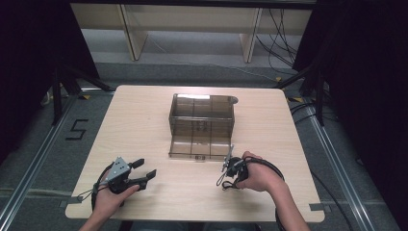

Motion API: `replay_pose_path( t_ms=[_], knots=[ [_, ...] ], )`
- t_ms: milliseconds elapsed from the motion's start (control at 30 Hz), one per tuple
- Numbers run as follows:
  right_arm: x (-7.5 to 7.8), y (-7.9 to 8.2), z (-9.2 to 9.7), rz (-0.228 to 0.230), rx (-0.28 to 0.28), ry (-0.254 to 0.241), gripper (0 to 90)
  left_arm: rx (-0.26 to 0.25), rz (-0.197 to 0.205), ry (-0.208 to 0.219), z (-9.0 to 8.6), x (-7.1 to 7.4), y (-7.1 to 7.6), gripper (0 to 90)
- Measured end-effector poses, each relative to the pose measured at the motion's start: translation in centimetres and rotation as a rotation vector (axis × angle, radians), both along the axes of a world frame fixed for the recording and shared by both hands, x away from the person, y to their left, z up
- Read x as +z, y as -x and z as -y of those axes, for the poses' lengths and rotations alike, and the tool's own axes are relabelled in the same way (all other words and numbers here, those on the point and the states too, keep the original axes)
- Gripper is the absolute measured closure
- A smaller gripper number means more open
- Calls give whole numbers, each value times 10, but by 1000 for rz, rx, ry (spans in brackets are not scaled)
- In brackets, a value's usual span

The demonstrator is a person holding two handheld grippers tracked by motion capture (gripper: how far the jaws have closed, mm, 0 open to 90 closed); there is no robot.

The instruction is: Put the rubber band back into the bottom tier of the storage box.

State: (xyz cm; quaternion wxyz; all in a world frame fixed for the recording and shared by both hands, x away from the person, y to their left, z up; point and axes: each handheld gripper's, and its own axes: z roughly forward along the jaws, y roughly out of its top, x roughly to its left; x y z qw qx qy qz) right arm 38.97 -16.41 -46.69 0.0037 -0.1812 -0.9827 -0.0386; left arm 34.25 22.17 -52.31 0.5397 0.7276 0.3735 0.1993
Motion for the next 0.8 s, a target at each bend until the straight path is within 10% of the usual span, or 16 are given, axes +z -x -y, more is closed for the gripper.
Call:
replay_pose_path(
  t_ms=[800],
  knots=[
    [19, -6, 1, 59, -14, -34, 877, 4, -2, -5, 0, 0, 1, 311]
  ],
)
